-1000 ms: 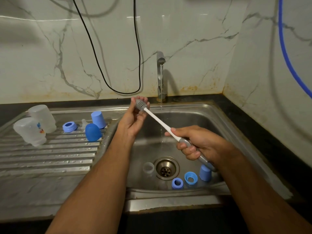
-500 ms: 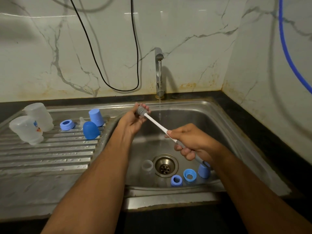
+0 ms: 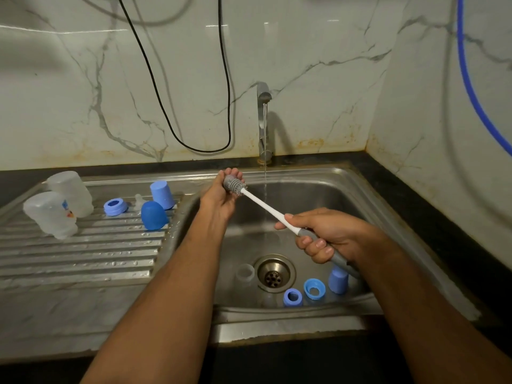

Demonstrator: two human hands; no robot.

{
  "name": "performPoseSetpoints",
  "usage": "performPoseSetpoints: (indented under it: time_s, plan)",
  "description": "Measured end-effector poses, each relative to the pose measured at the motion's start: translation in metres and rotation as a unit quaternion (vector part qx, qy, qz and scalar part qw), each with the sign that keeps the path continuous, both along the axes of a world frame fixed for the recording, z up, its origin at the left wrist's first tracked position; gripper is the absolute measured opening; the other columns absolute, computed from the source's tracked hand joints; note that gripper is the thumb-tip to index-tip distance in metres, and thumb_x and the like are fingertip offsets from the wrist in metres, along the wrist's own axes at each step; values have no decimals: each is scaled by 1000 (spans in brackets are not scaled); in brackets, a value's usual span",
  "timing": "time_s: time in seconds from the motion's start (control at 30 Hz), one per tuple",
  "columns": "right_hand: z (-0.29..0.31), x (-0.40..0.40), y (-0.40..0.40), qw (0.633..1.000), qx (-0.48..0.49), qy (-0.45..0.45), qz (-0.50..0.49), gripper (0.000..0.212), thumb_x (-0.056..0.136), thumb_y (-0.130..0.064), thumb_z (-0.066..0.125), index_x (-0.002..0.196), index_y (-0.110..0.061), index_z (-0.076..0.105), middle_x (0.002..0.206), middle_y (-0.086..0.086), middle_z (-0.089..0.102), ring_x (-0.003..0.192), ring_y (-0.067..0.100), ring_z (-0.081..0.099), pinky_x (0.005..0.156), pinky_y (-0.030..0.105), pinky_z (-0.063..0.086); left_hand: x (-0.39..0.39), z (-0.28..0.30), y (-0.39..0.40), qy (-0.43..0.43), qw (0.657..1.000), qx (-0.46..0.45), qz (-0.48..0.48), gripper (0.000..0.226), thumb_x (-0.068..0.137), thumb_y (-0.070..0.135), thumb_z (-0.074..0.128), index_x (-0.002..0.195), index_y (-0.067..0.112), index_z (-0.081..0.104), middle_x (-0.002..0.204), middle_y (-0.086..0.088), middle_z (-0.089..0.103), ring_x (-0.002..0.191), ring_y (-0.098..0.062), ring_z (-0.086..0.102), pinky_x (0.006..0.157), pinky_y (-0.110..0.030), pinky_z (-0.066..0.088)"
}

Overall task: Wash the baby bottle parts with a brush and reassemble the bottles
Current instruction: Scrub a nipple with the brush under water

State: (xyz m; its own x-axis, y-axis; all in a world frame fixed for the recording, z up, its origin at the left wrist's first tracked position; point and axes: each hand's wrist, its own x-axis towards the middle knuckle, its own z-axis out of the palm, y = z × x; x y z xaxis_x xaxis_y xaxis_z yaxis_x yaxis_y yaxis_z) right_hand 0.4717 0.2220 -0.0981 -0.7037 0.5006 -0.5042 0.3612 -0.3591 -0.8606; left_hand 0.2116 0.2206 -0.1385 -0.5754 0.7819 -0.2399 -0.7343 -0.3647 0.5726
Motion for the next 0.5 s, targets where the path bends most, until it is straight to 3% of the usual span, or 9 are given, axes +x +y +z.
performPoseSetpoints:
  time_s: [0.13,0.2,0.37,0.43,0.5]
  plan:
    - [4,8,4,998,56,-19,-30,29,105,-34,52,116,-15,70,60,1,43,45,7,29,39,18,23,-19,-6,-10,-6,998,-12,64,19,103,24,53,103,9,64,118,-12,70,99,-20,70,92,-37,58]
    - [2,6,3,993,102,-1,-62,27,104,-34,53,113,-15,70,59,2,45,44,8,32,38,19,24,-18,-7,-10,5,998,-36,55,22,103,25,53,107,8,66,117,-13,67,102,-19,67,96,-37,57]
    - [-19,-21,-14,960,273,-27,-60,23,104,-36,53,112,-21,69,60,2,48,40,8,37,37,21,30,0,-11,4,33,993,-111,40,13,97,12,61,106,4,67,114,-14,70,97,-19,69,59,-26,60]
    - [-25,-30,-16,926,368,-62,-60,25,104,-37,52,110,-21,71,59,-2,51,41,7,41,39,23,36,6,-13,7,47,988,-130,63,12,97,9,62,105,3,68,100,-12,70,84,-17,69,51,-23,56]
    - [-28,-36,-18,872,475,-105,-55,29,104,-38,51,106,-19,71,65,-3,58,53,10,53,49,30,49,13,-13,9,58,985,-139,86,8,97,8,64,100,3,68,90,-11,69,76,-16,67,55,-24,58]
